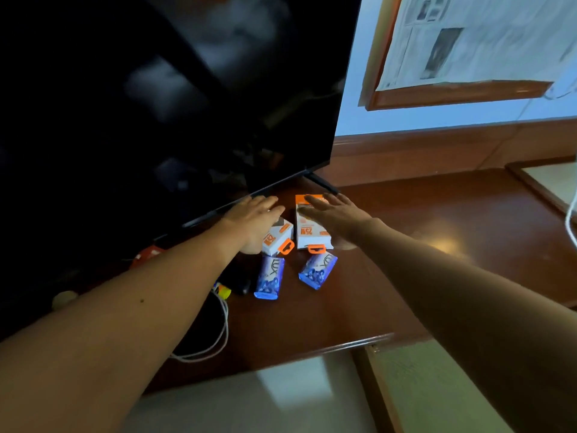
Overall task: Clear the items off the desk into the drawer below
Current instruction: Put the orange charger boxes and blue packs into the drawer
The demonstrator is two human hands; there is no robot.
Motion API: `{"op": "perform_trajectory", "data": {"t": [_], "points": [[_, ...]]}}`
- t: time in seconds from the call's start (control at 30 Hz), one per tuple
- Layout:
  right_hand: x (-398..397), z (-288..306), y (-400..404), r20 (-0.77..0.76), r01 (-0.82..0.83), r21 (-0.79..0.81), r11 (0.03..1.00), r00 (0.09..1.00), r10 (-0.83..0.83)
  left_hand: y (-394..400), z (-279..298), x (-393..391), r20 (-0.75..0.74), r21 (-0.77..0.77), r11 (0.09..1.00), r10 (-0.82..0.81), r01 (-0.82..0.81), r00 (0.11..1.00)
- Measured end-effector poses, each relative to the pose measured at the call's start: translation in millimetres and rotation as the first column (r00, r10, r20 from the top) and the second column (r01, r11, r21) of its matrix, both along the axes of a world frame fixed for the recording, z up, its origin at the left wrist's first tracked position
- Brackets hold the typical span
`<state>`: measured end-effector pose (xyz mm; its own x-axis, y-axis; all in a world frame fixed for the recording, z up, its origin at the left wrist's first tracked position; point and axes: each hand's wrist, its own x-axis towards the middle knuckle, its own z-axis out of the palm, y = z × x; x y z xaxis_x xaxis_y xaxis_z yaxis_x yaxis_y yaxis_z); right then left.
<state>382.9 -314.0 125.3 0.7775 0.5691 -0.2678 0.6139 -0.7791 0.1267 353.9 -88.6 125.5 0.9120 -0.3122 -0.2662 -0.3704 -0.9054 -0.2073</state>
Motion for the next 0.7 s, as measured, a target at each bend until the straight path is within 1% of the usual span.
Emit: {"op": "perform_trajectory", "data": {"t": [0.1,0.2,0.27,0.37,0.43,0.5,0.6,0.67,0.7], "points": [[25,-11,2,0.022,-0.186,-0.145,0.972,0.981,0.191,-9,-13,16,-0.075,0.144,0.989,-0.026,0.036,0.997],[41,-13,8,-0.015,-0.269,-0.230,0.935,0.962,0.273,-12,-17,23,-0.113,0.219,0.974,-0.035,0.059,0.993],[48,-10,12,-0.015,-0.306,-0.267,0.914,0.949,0.314,-10,-16,25,-0.120,0.219,0.973,-0.043,0.068,0.992],[57,-2,13,-0.024,-0.325,-0.299,0.897,0.943,0.333,-4,-17,29,-0.107,0.159,0.984,-0.064,0.081,0.992],[64,4,8,-0.045,-0.290,-0.277,0.916,0.956,0.289,-2,-18,29,-0.084,0.100,0.994,-0.031,0.039,0.996],[67,8,-1,-0.041,-0.215,-0.204,0.955,0.977,0.211,-2,-17,26,-0.024,0.028,0.999,0.033,-0.032,0.999],[60,9,-12,-0.001,-0.009,-0.002,1.000,1.000,0.009,-4,-10,17,0.095,-0.115,0.981,0.169,-0.158,0.981],[45,6,-12,0.025,0.178,0.183,0.967,0.982,-0.186,-9,-2,7,0.177,-0.198,0.951,0.274,-0.238,0.945],[36,3,-11,0.022,0.271,0.281,0.921,0.957,-0.288,-13,3,0,0.217,-0.241,0.928,0.337,-0.285,0.916]]}}
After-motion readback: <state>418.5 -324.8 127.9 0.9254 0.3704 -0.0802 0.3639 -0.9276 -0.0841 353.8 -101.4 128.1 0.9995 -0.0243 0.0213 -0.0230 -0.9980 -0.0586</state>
